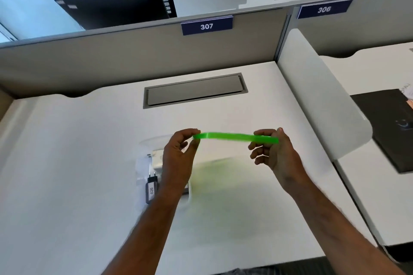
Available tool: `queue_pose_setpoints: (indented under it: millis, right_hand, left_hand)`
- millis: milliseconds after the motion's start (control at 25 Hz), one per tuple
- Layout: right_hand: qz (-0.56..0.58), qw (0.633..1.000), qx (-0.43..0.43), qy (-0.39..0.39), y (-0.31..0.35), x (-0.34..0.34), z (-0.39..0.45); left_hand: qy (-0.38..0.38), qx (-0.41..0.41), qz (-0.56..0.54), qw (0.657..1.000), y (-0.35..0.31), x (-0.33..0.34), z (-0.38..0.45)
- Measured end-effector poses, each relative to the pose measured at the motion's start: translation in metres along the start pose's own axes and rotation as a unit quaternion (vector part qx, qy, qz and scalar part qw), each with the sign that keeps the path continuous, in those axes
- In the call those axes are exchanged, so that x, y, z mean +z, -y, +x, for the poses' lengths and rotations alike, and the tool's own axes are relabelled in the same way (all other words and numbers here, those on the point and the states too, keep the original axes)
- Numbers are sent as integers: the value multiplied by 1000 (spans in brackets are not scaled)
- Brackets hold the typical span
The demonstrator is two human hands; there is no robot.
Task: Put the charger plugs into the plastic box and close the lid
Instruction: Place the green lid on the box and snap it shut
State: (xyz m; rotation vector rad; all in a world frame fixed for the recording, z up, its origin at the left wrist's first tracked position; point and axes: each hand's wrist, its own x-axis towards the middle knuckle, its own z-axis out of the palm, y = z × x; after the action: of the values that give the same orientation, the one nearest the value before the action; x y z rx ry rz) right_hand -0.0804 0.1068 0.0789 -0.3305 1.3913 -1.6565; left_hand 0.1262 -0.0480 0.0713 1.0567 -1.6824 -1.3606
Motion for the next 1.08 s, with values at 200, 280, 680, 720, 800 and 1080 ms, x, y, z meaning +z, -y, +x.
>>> queue_pose_setpoints:
  millis: [200, 280, 680, 720, 800, 1080]
  right_hand:
    - [3, 1000, 14, 14, -24, 39, -7]
    - [-33, 999, 5, 22, -35, 58, -9]
    - [-107, 992, 53, 33, -93, 132, -20]
    - [-129, 990, 49, 32, -99, 138, -20]
    - [-182, 982, 40, 31, -108, 149, -20]
    - [-245, 968, 45, 41, -123, 167, -16]
  left_hand:
    - [17, 37, 8, 999, 14, -48, 2]
    - [10, 36, 12, 999, 24, -71, 4]
    - [4, -17, 16, 1000, 85, -158, -1]
    - [3, -23, 18, 1000, 89, -164, -2]
    - [2, -38, 9, 999, 95, -171, -4]
    - [8, -96, 53, 994, 110, -186, 10]
